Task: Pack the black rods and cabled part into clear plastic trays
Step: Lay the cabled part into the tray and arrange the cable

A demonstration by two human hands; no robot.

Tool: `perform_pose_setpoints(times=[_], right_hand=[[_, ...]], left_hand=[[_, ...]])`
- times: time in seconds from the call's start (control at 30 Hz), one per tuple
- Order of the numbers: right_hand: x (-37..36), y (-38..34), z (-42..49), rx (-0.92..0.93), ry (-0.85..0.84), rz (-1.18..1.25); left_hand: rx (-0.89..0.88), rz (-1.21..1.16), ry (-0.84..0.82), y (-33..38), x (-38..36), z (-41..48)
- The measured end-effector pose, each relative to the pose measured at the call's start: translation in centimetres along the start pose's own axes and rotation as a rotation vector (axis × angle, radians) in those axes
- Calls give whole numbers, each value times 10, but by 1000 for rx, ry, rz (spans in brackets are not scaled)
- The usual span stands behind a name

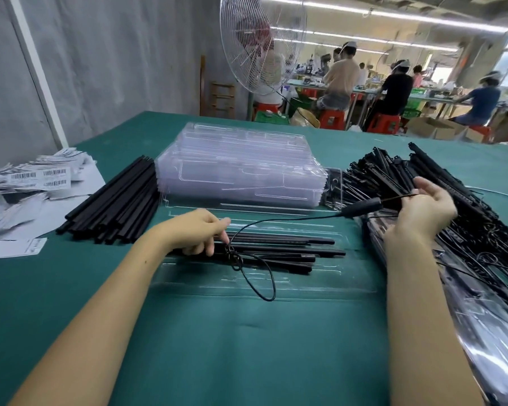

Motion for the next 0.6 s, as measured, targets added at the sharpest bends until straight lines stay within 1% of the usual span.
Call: perform_pose_setpoints(times=[0.07, 0.13, 0.2, 0.27, 0.3, 0.37, 0.43, 0.53, 0.6], right_hand=[[3, -9, -1, 213, 19, -348], [-1, -12, -2, 327, -65, -648], [-6, -3, -4, 314, -213, -1017], [-11, 7, -12, 252, -366, -1301], [-13, 10, -16, 239, -414, -1371], [-19, 9, -25, 282, -424, -1418], [-25, 5, -33, 348, -402, -1449], [-27, 2, -42, 311, -453, -1447], [-26, -1, -42, 330, -464, -1420]], left_hand=[[44, 28, -57, 6, -5, -5], [41, 53, -63, 12, -8, -7], [29, 91, -58, 17, -13, -8], [34, 158, -69, 19, -18, -8], [34, 173, -70, 19, -21, -8], [0, 131, -35, 21, -24, -6], [-58, 22, 10, 24, -25, -5], [-122, -202, -9, 27, -25, -4], [-180, -275, 8, 26, -16, -5]])
Point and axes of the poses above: each hand's wrist, its own z-axis towards the middle knuckle, its own x-axis out of the back of the hand, y = z × x, the point moved 5 cm from there along z, towards the middle knuckle, and after that the axes turned 4 degrees about -z, right-handed, at the moved point
